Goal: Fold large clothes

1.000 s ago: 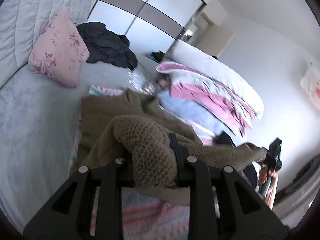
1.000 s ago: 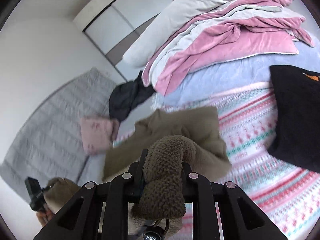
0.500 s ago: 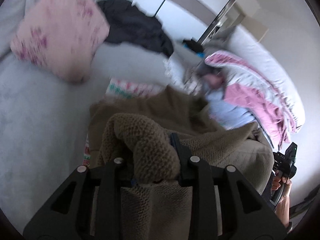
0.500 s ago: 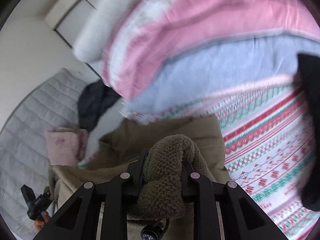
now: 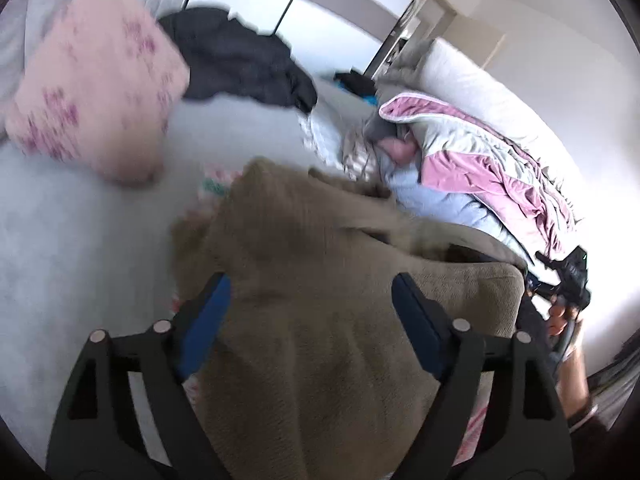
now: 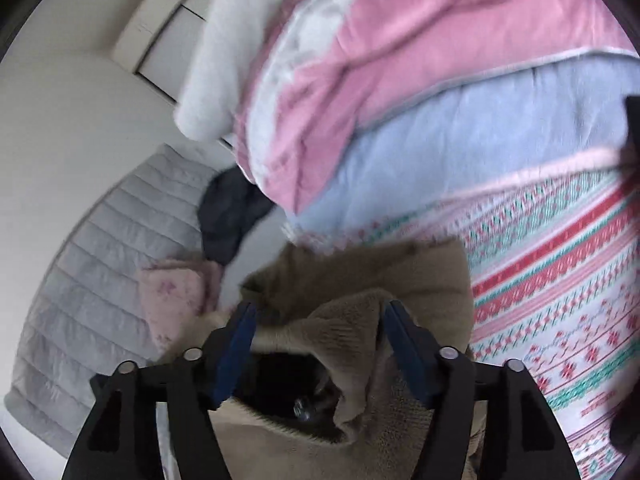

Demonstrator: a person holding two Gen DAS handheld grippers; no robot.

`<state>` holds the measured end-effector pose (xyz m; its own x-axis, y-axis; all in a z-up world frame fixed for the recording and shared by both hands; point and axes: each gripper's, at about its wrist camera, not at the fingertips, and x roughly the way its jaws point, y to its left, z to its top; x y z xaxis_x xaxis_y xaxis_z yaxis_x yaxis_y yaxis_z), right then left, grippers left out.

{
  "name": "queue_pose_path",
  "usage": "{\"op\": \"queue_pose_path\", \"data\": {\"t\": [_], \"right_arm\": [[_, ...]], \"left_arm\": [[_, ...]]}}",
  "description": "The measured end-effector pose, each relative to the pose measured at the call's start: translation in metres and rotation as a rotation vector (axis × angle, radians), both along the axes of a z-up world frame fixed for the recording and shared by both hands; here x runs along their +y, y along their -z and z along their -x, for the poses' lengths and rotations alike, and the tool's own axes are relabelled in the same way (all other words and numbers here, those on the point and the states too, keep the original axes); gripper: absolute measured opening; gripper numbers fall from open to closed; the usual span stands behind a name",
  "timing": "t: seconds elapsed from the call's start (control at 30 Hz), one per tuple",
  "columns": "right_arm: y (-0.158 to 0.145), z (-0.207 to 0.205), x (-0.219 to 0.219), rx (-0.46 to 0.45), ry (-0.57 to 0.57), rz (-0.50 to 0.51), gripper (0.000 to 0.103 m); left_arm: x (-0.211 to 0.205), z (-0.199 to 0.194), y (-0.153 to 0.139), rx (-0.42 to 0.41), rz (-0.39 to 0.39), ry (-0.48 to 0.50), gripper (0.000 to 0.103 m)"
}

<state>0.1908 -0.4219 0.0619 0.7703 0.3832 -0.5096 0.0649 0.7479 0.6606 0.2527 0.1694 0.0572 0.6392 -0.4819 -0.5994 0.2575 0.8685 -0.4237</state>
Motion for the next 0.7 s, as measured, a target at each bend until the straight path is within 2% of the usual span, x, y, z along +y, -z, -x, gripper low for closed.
{"op": "queue_pose_path", "data": {"t": [0.1, 0.2, 0.33, 0.43, 0.47, 0.5, 0.53, 0.6, 0.67, 0.7], "right_arm": [[0.0, 0.0, 0.001, 0.021, 0.001, 0.125, 0.072], [0.016, -0.012, 0.017, 0.093, -0.05, 0.267, 0.072], [0.046, -0.039, 0.049, 0.174, -0.15, 0.457, 0.072], [0.057, -0.061, 0.06, 0.183, -0.171, 0.494, 0.072], [0.058, -0.07, 0.06, 0.178, -0.165, 0.478, 0.072], [0.059, -0.074, 0.06, 0.176, -0.159, 0.465, 0.072], [0.06, -0.082, 0.058, 0.174, -0.143, 0.443, 0.072], [0.063, -0.095, 0.055, 0.179, -0.112, 0.422, 0.07], [0.068, -0.104, 0.061, 0.184, -0.123, 0.426, 0.047], [0.067, -0.105, 0.064, 0.183, -0.114, 0.461, 0.029]], "left_arm": [[-0.001, -0.002, 0.005, -0.013, -0.114, 0.001, 0.083], [-0.009, -0.017, 0.026, 0.041, -0.234, 0.022, 0.083], [-0.023, -0.037, 0.049, 0.106, -0.306, 0.071, 0.083], [-0.036, -0.049, 0.051, 0.093, -0.308, 0.1, 0.076], [-0.039, -0.053, 0.048, 0.089, -0.314, 0.086, 0.073], [-0.04, -0.055, 0.046, 0.084, -0.311, 0.077, 0.062], [-0.042, -0.057, 0.046, 0.079, -0.31, 0.071, 0.055], [-0.043, -0.06, 0.04, 0.068, -0.297, 0.059, 0.025], [-0.045, -0.058, 0.035, 0.046, -0.296, 0.031, 0.02], [-0.045, -0.054, 0.029, 0.025, -0.316, 0.002, 0.018]]}}
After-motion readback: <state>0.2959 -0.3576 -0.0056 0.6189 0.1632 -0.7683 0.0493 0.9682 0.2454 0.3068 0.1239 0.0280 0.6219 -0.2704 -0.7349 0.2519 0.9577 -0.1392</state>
